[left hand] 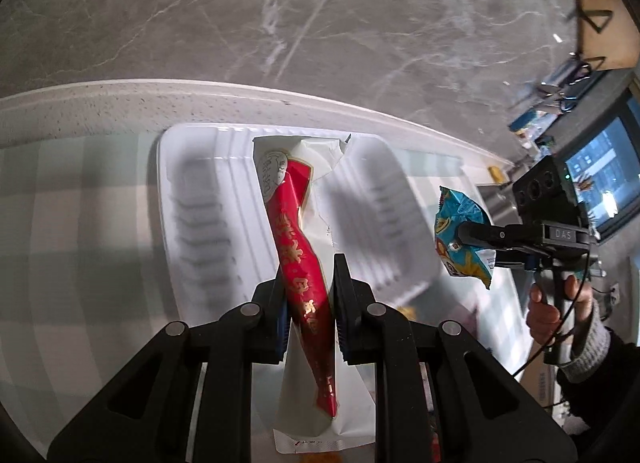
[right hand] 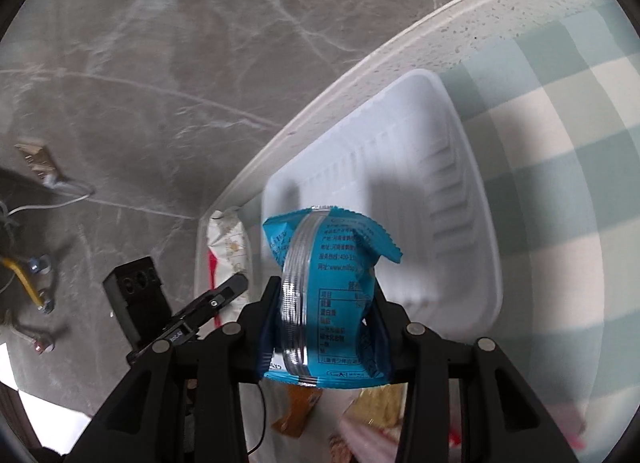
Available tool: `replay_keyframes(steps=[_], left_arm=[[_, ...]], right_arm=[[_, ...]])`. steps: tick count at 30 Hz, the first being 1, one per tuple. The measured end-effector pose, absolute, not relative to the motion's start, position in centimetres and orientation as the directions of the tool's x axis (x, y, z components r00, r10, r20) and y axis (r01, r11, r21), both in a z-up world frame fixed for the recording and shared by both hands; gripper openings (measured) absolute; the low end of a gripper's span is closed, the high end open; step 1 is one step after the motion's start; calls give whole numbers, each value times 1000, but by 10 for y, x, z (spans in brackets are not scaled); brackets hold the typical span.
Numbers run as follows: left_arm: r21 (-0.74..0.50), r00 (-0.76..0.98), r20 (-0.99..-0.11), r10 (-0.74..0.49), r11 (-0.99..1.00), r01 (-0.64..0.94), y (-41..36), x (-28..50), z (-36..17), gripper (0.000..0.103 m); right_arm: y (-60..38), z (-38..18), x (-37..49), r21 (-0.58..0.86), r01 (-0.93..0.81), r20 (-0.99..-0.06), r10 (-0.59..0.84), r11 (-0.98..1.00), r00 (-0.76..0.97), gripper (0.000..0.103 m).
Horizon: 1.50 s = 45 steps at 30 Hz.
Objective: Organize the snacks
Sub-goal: 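Lift both packets and carry them over the white tray, then lower both packets into the tray and open both tools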
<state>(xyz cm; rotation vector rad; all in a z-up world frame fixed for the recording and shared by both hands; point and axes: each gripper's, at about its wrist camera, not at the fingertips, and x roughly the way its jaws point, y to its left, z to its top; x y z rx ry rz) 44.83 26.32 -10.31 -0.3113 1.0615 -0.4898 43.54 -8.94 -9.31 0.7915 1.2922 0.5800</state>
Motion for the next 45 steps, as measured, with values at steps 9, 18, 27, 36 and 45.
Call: replay_keyframes(steps=[9, 18, 27, 36, 45], left_arm=[[-409, 407, -786, -465, 885, 220, 266, 491, -126, 16], [-332, 443, -806, -392, 920, 210, 263, 499, -134, 17], [-256, 477, -817, -325, 945, 205, 256, 503, -137, 18], [-187, 550, -787, -280, 957, 220, 249, 465, -104, 18], [-174, 576, -758, -306, 946, 273, 244, 405, -77, 48]], right_arm=[[-80, -114, 461, 723, 54, -685, 706, 688, 178, 44], [-75, -120, 473, 637, 30, -761, 622, 771, 184, 44], [-73, -109, 469, 563, -16, -805, 553, 826, 214, 60], [-78, -66, 450, 544, -77, -790, 542, 835, 287, 67], [-90, -17, 395, 562, -122, -751, 567, 818, 340, 71]])
